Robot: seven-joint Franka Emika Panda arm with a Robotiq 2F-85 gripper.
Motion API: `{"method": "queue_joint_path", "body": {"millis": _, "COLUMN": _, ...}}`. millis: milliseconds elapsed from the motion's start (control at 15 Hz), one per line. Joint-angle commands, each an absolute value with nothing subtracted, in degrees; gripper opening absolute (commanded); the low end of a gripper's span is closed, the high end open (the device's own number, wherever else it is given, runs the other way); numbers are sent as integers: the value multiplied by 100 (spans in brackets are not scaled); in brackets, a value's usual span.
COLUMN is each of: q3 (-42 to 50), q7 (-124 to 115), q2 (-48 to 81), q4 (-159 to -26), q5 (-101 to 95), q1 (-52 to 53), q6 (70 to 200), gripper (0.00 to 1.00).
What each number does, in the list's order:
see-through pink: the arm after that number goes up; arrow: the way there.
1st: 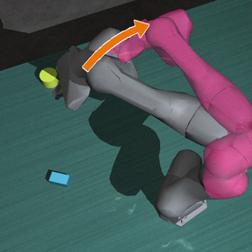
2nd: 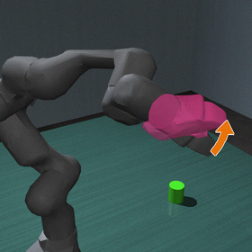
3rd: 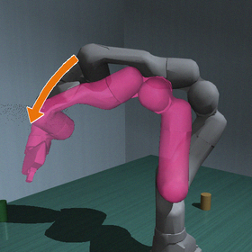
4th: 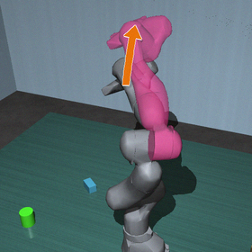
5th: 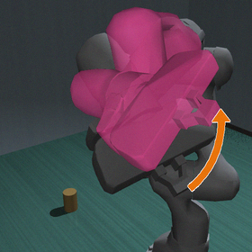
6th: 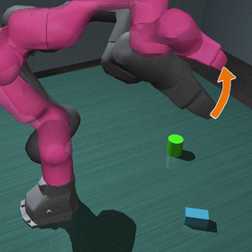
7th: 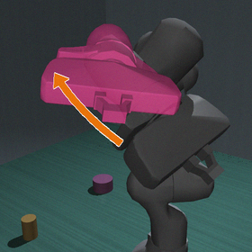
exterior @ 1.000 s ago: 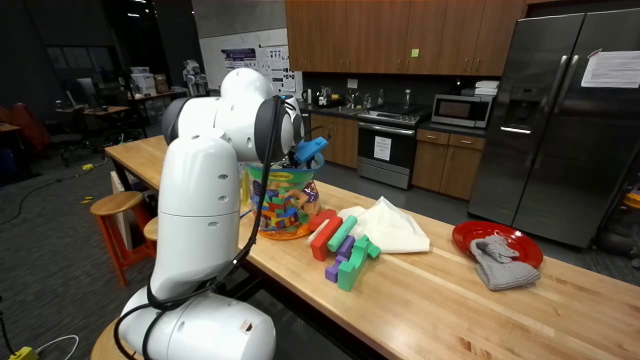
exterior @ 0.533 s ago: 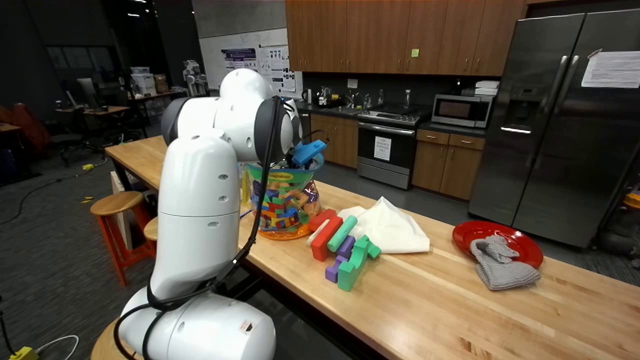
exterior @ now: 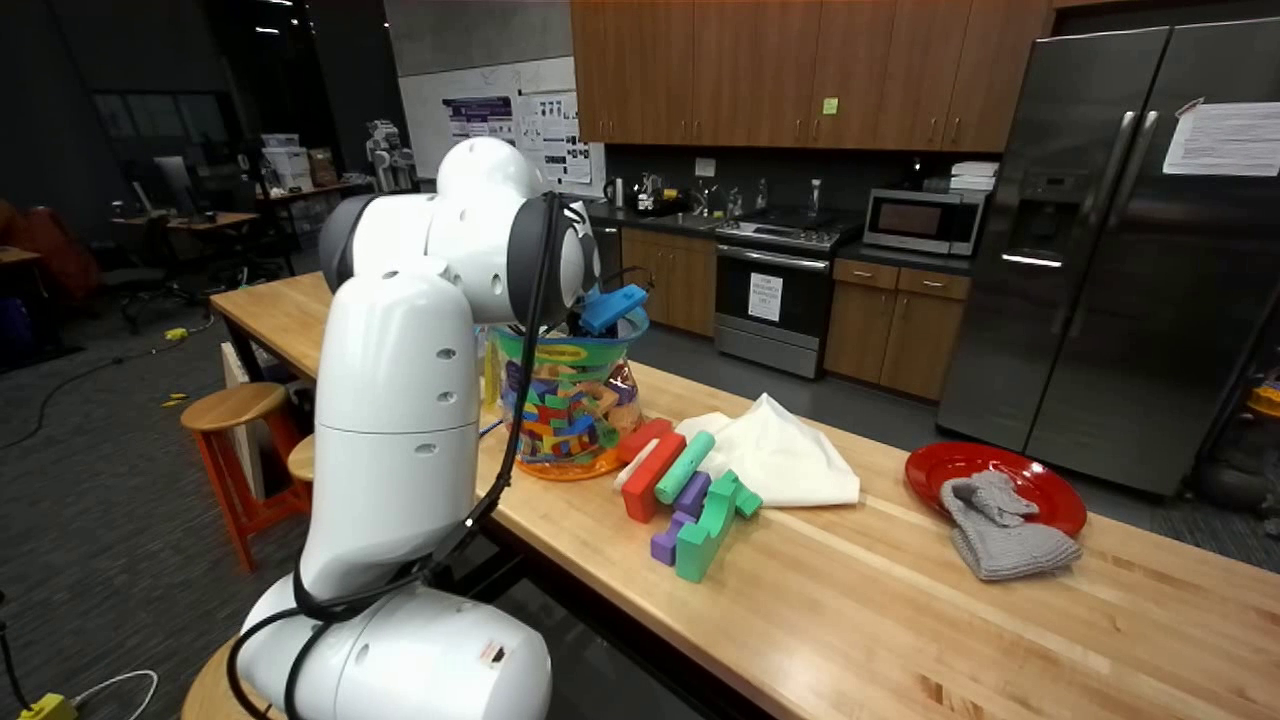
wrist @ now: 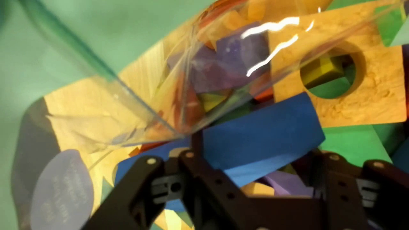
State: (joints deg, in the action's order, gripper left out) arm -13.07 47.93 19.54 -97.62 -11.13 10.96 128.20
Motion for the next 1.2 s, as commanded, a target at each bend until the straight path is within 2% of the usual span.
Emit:
{"method": "queue_joint_path", "body": {"millis": 0, "q3": -1307, "q7": 4844, "q2": 1874, "q4": -9785, "q5": -1125, "q1": 1073, "q6": 12683, "gripper": 36}}
{"method": "queue_joint_path", "body": {"millis": 200, "q3": -1291, "q7": 4833, "q2": 1878, "q4": -9773, "q5": -1159, "q1": 1075, "q6": 12693, "gripper": 18}}
{"method": "queue_joint_path", "body": {"millis": 467, "q3": -1280, "q7": 4848, "q2": 1875, "q4": -9751, "q5": -1174, "q1": 1069, "q6": 12709, "gripper": 9}}
{"method": "queue_joint_path", "body": {"millis": 1133, "q3": -1312, "q7": 5362, "q2": 1694, "q4": -9262, "q5": -641, "q1": 755, "q6": 12696, "gripper": 7}}
